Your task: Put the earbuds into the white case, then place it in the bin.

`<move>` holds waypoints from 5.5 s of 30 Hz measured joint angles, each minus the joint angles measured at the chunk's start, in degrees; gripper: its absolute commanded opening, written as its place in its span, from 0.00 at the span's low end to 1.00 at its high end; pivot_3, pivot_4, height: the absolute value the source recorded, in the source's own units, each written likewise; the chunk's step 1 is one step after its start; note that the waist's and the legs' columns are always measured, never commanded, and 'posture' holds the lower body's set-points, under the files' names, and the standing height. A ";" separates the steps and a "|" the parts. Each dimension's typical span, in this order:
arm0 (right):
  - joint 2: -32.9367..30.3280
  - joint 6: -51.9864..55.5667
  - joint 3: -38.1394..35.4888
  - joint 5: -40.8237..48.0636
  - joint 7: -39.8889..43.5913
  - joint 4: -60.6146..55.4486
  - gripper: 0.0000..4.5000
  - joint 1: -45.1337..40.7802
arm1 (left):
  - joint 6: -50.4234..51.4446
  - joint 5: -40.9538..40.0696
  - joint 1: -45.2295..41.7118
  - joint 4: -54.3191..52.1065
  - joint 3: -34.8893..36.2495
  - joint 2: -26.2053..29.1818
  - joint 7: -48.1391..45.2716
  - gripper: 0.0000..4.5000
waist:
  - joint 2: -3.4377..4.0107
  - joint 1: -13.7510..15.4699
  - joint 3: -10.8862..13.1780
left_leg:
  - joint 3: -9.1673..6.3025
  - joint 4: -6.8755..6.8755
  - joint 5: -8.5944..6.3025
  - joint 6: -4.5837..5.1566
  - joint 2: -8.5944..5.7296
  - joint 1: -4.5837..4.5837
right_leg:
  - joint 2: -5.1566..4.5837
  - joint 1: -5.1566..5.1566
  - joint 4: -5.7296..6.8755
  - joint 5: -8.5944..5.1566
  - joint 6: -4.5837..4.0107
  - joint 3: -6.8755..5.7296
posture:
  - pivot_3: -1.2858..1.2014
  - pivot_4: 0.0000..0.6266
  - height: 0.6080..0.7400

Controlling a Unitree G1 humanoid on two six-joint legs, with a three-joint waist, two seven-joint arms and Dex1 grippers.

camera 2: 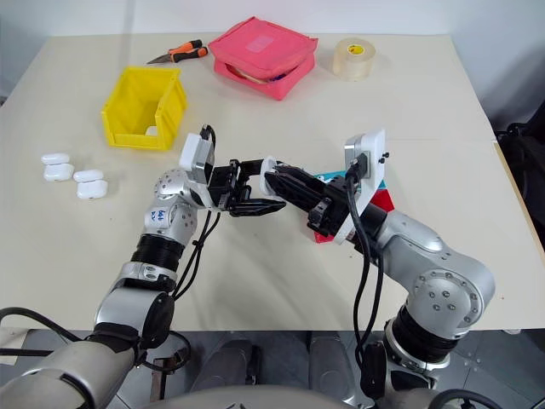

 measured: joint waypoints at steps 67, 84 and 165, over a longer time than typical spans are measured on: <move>-34.90 -16.98 18.99 1.71 7.10 4.89 0.11 -4.07 | -0.84 0.42 2.17 -0.34 -0.51 1.27 0.05 0.62 | -0.03 1.73 0.02 | 0.05 -0.02 -0.02 0.08 0.05 0.00 | 0.03 0.14 -0.28 0.03 0.01 -0.02 | 0.52 0.24 1.00; -34.25 -17.02 20.33 0.35 8.69 4.91 0.54 -5.73 | -0.88 0.40 2.16 -0.57 0.39 1.19 0.35 0.62 | -0.03 1.71 0.02 | 0.05 -0.02 -0.02 0.08 0.06 0.00 | 0.03 0.14 -0.28 0.03 0.01 -0.02 | 0.52 0.24 1.00; -38.16 -37.55 0.87 -8.01 26.21 13.86 1.00 11.85 | 1.51 9.73 -5.34 5.25 13.50 12.72 45.86 0.62 | -0.09 1.70 0.04 | 0.15 0.04 0.02 0.15 -0.15 -0.13 | 0.07 0.11 -0.51 0.28 0.17 0.03 | 0.52 0.24 1.00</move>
